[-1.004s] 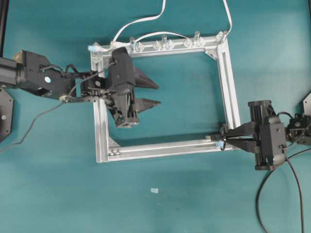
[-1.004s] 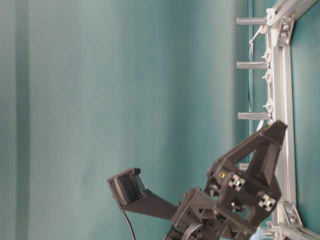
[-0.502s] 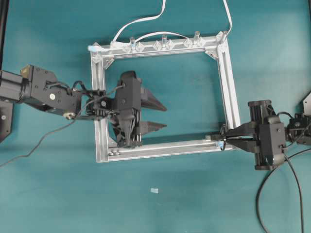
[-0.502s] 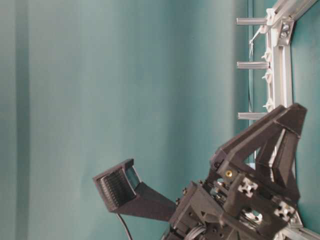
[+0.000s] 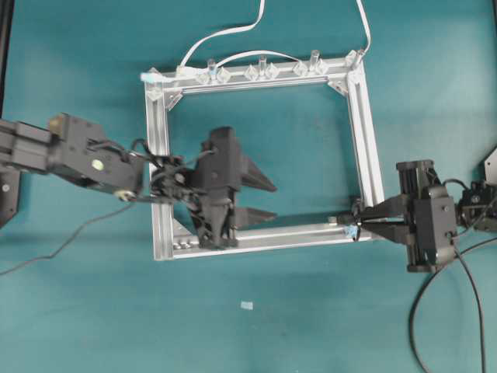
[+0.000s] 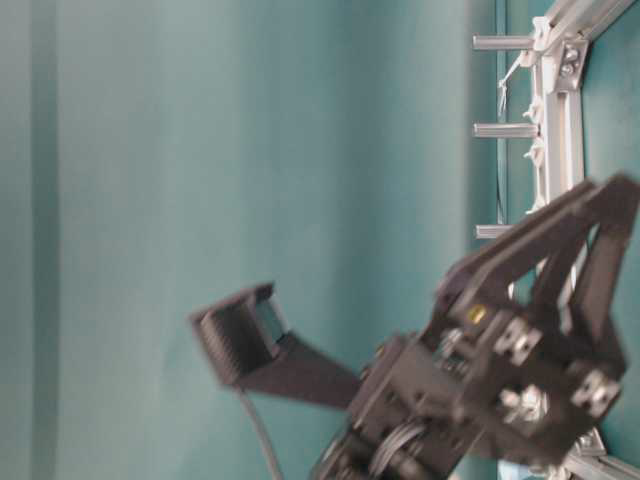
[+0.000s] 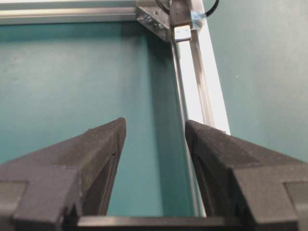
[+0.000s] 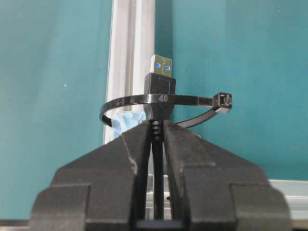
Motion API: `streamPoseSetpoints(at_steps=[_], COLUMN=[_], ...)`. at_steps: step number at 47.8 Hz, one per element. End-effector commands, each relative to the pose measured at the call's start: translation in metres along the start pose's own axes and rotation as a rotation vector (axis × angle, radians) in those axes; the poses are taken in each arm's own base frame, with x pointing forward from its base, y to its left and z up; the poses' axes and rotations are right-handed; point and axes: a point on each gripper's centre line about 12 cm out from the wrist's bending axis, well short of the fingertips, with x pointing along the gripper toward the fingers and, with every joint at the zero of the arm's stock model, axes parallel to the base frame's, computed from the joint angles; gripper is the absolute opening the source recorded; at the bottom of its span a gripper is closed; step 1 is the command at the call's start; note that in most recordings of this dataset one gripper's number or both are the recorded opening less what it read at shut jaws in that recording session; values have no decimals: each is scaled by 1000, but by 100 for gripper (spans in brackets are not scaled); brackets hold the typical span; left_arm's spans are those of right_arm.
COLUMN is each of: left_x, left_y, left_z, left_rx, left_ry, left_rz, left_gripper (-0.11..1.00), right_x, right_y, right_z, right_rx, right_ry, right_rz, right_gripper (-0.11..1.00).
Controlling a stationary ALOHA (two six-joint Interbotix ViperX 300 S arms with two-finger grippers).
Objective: Insert the wire through the string loop located on the right side.
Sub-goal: 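Move the left gripper to the plug emerging from the loop and grasp it, then open the right gripper and pull it back from the cable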
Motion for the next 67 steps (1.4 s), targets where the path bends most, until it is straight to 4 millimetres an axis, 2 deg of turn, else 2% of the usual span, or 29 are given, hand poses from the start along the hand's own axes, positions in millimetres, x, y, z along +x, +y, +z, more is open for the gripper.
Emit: streamPoseSetpoints(at_steps=[1, 15, 23, 30, 33, 36, 50, 55, 61, 67], left_x=[9, 49, 80, 103, 108, 110, 108, 108, 106, 102], left_y=[-8, -13, -15, -20, -20, -20, -20, -20, -20, -21], left_z=[18, 31, 32, 37, 40, 44, 50, 50, 51, 57], left_rx=[-21, -66, -67, -64, -64, -65, -66, -66, -63, -63], left_ry=[-45, -46, -35, -31, -36, -42, -53, -47, -30, -42], left_rz=[-16, -24, -26, -33, -34, -34, -34, -34, -33, -35], left_gripper=[57, 57, 58, 64, 71, 74, 72, 64, 34, 33], right_x=[1, 1, 1, 1, 1, 1, 1, 1, 1, 1], right_y=[1, 1, 2, 1, 1, 2, 1, 1, 1, 1], right_z=[8, 9, 9, 9, 9, 9, 9, 8, 8, 8], right_rx=[7, 7, 5, 9, 9, 7, 9, 8, 10, 10], right_ry=[-30, -31, -33, -33, -33, -31, -29, -27, -27, -27], right_rz=[0, 0, 2, 0, 0, 1, 2, 2, 3, 3], right_gripper=[12, 12, 12, 12, 12, 12, 12, 12, 12, 12])
